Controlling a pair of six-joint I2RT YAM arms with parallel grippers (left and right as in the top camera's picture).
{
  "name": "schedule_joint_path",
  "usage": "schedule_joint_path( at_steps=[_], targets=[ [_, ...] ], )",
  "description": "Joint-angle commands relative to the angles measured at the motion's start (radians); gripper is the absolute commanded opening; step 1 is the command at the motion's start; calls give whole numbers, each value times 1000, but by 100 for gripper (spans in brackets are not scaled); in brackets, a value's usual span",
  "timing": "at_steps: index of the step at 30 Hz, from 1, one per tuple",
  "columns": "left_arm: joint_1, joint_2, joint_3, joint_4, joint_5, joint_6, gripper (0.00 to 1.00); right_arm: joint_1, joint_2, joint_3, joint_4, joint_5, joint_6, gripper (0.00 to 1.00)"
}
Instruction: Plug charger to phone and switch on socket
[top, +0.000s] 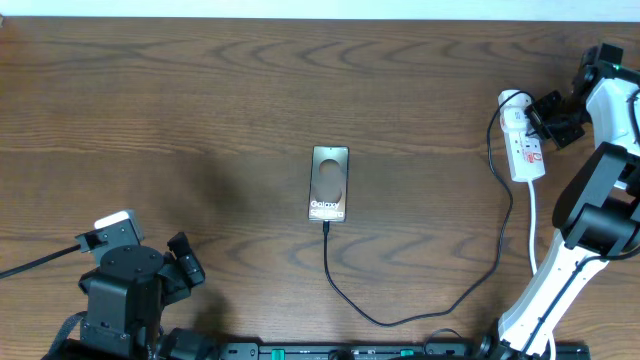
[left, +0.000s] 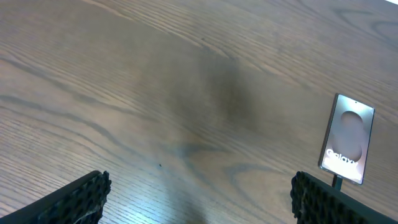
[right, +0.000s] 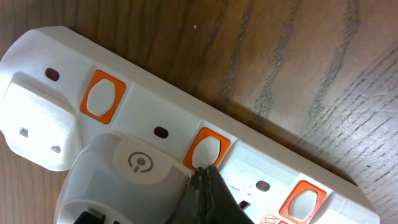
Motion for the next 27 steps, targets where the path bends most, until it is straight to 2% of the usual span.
schedule_joint_path(
  at_steps=[1, 7, 22, 24, 27],
  targets=[
    [-1, 2, 1, -4, -17, -14, 94, 36, 137, -10, 0, -194, -10, 1],
    [-1, 2, 1, -4, -17, -14, 94, 39, 217, -10, -54, -209, -32, 1],
    [-1, 2, 1, -4, -17, -14, 94, 35, 254, -10, -111, -208, -34, 1],
    [-1, 2, 1, -4, -17, -14, 94, 35, 258, -10, -112, -171, -51, 1],
    [-1, 2, 1, -4, -17, -14, 94, 28, 226, 3, -150, -10, -50, 1]
  ],
)
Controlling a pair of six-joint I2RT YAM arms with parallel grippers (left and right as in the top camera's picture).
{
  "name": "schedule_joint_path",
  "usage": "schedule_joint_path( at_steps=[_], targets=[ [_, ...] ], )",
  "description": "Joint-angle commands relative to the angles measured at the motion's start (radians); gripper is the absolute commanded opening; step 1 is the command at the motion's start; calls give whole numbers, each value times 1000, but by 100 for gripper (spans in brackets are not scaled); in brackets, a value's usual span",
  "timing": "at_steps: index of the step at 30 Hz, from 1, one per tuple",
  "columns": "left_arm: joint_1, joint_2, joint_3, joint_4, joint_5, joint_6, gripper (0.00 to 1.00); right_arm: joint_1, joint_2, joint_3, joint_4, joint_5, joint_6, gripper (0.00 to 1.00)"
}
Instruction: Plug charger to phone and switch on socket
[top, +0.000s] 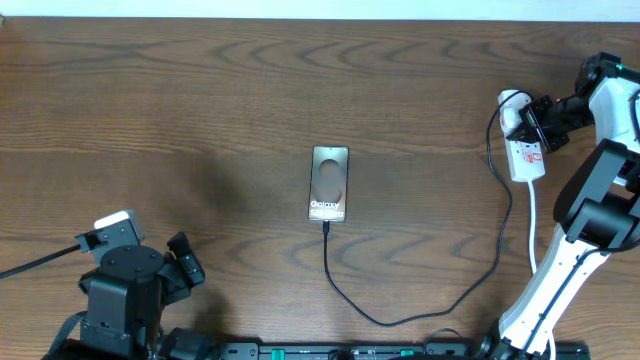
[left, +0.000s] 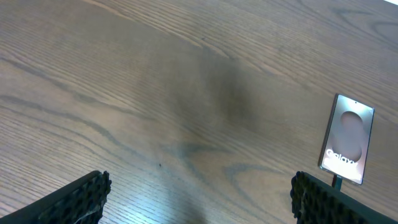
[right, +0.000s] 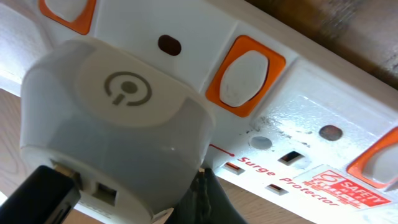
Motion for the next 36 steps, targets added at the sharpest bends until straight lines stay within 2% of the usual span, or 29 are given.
schedule_joint_path(
  at_steps=[1, 9, 14, 20, 36],
  targets=[
    [-1, 2, 1, -4, -17, -13, 94, 40, 134, -57, -1, 271, -26, 1],
    [-1, 2, 1, -4, -17, -13, 94, -32, -78, -48, -35, 394, -23, 1],
    [-1, 2, 1, -4, -17, -13, 94, -59, -182, -48, -12, 402, -23, 1],
    [-1, 2, 1, -4, -17, -13, 94, -58, -180, -48, 16, 311, -24, 1],
    [-1, 2, 1, -4, -17, -13, 94, 10, -116, -48, 124, 280, 11, 1]
  ],
)
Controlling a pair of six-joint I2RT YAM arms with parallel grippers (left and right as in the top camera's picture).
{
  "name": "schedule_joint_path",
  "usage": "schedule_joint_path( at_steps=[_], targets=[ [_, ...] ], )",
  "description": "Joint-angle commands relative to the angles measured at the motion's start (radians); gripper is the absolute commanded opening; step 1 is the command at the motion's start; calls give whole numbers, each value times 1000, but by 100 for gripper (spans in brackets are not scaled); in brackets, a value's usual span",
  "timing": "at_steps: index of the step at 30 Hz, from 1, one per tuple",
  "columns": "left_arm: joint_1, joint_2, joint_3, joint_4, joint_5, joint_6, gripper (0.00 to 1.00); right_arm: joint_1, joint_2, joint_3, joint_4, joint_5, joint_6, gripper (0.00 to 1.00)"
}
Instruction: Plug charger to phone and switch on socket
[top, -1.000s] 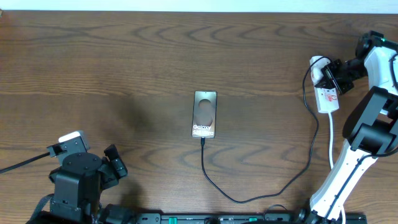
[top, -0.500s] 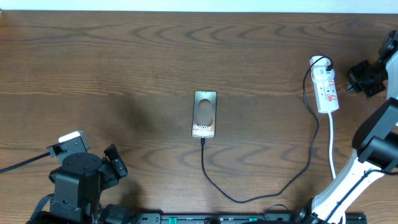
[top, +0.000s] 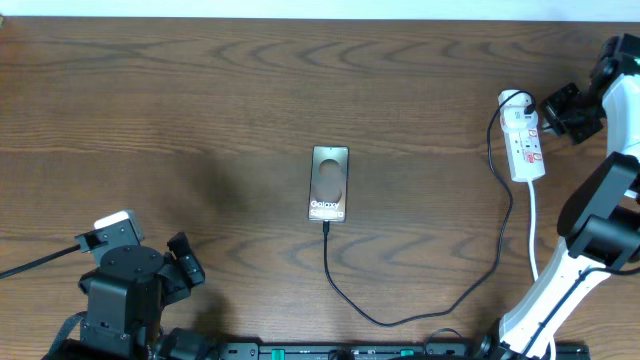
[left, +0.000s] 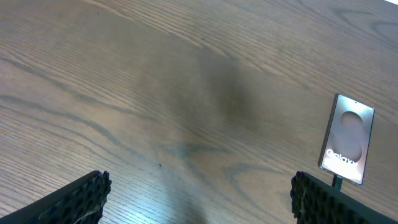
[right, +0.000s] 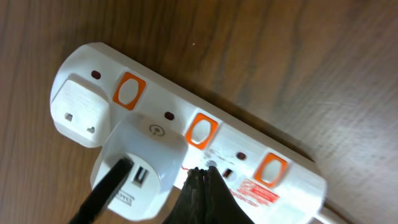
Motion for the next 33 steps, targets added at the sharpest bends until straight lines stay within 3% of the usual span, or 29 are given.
schedule_joint_path(
  at_steps=[1, 21, 33],
  targets=[
    [-1, 2, 1, -4, -16, -13, 94, 10, 48, -1, 10, -12, 21, 1],
    [-1, 2, 1, -4, -17, -13, 94, 13, 96, -1, 68, -88, 47, 1],
    [-1, 2, 1, -4, -16, -13, 94, 94, 167, -1, 32, -74, 23, 1]
  ],
)
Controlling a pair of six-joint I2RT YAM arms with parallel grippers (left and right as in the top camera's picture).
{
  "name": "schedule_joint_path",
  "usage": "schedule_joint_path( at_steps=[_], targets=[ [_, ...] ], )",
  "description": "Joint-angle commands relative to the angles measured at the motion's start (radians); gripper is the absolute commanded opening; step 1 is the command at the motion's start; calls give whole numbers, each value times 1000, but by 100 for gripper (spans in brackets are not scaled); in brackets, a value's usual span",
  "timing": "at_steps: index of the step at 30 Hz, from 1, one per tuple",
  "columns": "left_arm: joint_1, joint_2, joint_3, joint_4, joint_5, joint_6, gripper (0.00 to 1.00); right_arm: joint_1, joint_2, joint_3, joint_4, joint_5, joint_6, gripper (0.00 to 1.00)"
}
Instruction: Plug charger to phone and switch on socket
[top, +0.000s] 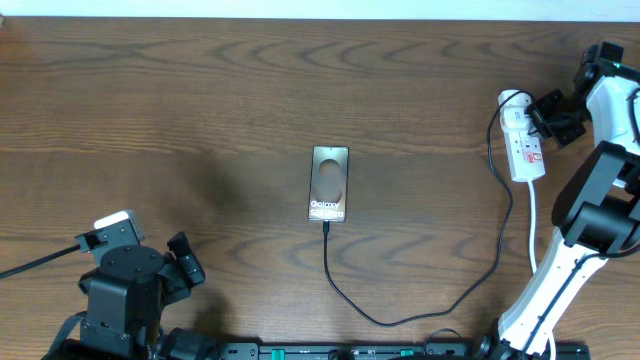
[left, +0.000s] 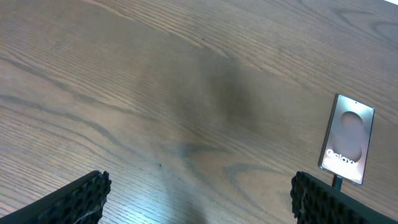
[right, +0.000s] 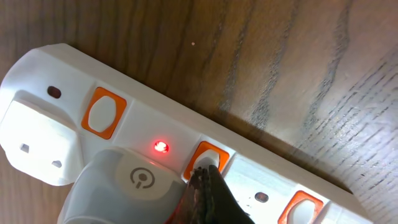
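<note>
The phone (top: 329, 184) lies screen up mid-table with the black charger cable (top: 420, 310) plugged into its bottom end; the cable loops right to the white charger plug (right: 127, 186) seated in the white power strip (top: 523, 139). My right gripper (right: 202, 173) is shut, its tip pressing the orange rocker switch (right: 207, 156) beside the plug. A red indicator light (right: 161, 147) glows next to that switch. My left gripper (left: 199, 196) stands open at the near left, far from the phone (left: 346, 140).
The strip carries other orange switches (right: 102, 112) with unlit indicators and a white cover plug (right: 31, 140) at its end. Its white lead (top: 533, 225) runs toward the near edge past the right arm's base.
My right gripper has come back down from above the strip onto the orange switch beside the charger. The red indicator, dark before, is now lit.
My shut right gripper touched the switch beside the charger with the light off. It then sat low against the plug, later hung higher over the strip. Now it presses the switch and the light glows. Phone, cable and left arm stayed put.
</note>
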Motion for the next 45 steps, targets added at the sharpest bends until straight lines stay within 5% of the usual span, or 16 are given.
schedule_joint_path(
  at_steps=[1, 11, 26, 34, 45],
  targets=[
    [-1, 2, 1, -4, -16, -13, 94, 77, 73, -10, -6, -64, -11, 1],
    [-1, 2, 1, -4, -16, -13, 94, 63, -121, -8, -87, 153, -37, 1],
    [2, -22, 1, -4, -16, -13, 94, 46, -859, -8, 78, 199, -47, 1],
    [183, -232, 0, -4, -16, -13, 94, 46, -1094, -8, 181, 88, -51, 6],
    [327, -525, 0, -7, -16, -13, 94, 107, -1205, -11, 100, 21, -121, 2]
  ],
)
